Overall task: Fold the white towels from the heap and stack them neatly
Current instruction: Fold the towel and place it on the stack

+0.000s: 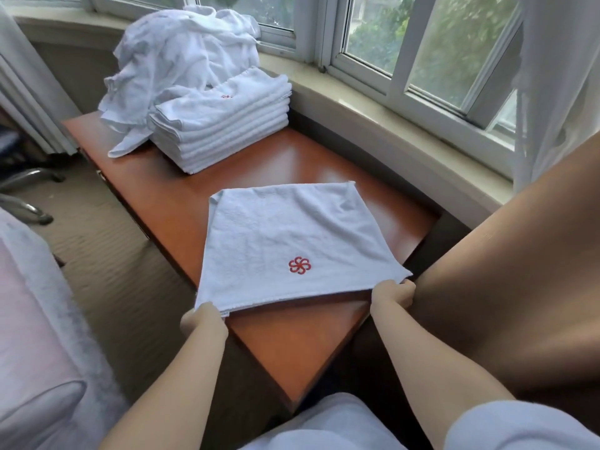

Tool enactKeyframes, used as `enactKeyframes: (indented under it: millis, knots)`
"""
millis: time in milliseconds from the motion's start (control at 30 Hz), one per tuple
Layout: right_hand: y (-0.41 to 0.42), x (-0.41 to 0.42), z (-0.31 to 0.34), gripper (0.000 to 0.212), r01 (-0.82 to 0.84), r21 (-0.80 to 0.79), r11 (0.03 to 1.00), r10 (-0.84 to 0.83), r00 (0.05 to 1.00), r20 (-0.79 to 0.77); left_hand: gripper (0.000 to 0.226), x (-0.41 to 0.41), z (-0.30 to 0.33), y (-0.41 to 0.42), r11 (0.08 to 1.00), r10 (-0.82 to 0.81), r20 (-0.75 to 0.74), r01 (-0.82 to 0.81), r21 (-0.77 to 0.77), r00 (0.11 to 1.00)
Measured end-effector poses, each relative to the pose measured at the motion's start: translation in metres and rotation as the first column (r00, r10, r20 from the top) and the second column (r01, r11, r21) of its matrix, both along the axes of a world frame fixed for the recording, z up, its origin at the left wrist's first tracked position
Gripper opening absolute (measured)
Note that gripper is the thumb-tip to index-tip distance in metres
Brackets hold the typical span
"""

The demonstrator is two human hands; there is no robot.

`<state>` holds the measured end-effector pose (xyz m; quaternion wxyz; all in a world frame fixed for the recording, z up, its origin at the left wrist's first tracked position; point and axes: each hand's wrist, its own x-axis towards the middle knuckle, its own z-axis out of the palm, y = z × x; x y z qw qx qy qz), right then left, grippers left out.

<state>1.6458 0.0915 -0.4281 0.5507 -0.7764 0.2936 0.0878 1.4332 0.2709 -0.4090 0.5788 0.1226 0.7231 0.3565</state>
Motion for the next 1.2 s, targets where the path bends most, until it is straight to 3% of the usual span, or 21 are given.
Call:
enactKeyframes:
  millis: [67, 133, 200, 267, 333, 400, 500, 667, 767, 833, 933, 1067, 1200]
  knots:
    - [0.000, -0.001, -0.003, 0.034, -0.004, -0.010, 1.000, 0.004, 1.000, -0.010, 0.042, 0.000, -0.003, -0.002, 0.998, -0.066, -0.046, 0.067, 0.009, 0.997]
    - [0.002, -0.006, -0.006, 0.047, -0.133, -0.080, 0.988, 0.123, 0.985, -0.120, 0.041, 0.001, -0.007, -0.003, 0.987, -0.161, -0.106, 0.159, -0.025, 0.981]
    - [0.005, -0.012, -0.006, 0.058, -0.248, -0.262, 0.933, 0.210, 0.964, -0.164, 0.044, 0.001, -0.007, -0.005, 0.958, -0.284, -0.290, 0.285, -0.039, 0.914]
    - [0.012, -0.019, -0.004, 0.072, -0.322, -0.439, 0.839, 0.300, 0.946, -0.120, 0.057, 0.001, -0.006, -0.005, 0.882, -0.401, -0.553, 0.471, -0.017, 0.730]
    - [0.019, -0.023, -0.005, 0.082, -0.364, -0.577, 0.731, 0.400, 0.914, -0.070, 0.065, 0.004, -0.009, -0.005, 0.718, -0.440, -0.755, 0.695, 0.030, 0.487]
    - [0.025, -0.025, -0.008, 0.075, -0.432, -0.661, 0.614, 0.488, 0.866, -0.112, 0.062, 0.013, -0.013, -0.006, 0.526, -0.441, -0.853, 0.850, 0.007, 0.280]
    - [0.031, -0.025, -0.013, 0.048, -0.478, -0.733, 0.483, 0.555, 0.815, -0.166, 0.054, 0.028, -0.023, -0.011, 0.350, -0.466, -0.879, 0.934, -0.075, 0.104]
    - [0.035, -0.022, -0.022, 0.040, -0.526, -0.787, 0.323, 0.700, 0.692, -0.176, 0.045, 0.039, -0.033, -0.013, 0.152, -0.487, -0.873, 0.986, -0.067, 0.016]
    - [0.040, -0.018, -0.025, 0.034, -0.606, -0.767, 0.210, 0.884, 0.452, -0.115, 0.043, 0.043, -0.035, -0.016, 0.074, -0.457, -0.887, 0.991, -0.114, -0.068]
    - [0.045, -0.016, -0.025, 0.034, -0.664, -0.727, 0.176, 0.931, 0.352, -0.096, 0.045, 0.046, -0.037, -0.020, 0.022, -0.442, -0.888, 0.988, -0.152, -0.127]
    - [0.050, -0.011, -0.022, 0.034, -0.682, -0.714, 0.159, 0.938, 0.329, -0.105, 0.047, 0.052, -0.037, -0.023, 0.002, -0.454, -0.877, 0.984, -0.180, -0.160]
    - [0.056, 0.000, -0.020, 0.032, -0.674, -0.721, 0.164, 0.939, 0.331, -0.095, 0.048, 0.067, -0.042, -0.014, -0.098, -0.401, -0.886, 0.972, -0.213, -0.234]
    - [0.072, 0.028, -0.013, 0.039, -0.731, -0.600, 0.325, 0.877, 0.470, -0.097, 0.047, 0.094, -0.043, 0.001, -0.171, -0.350, -0.900, 0.963, -0.209, -0.258]
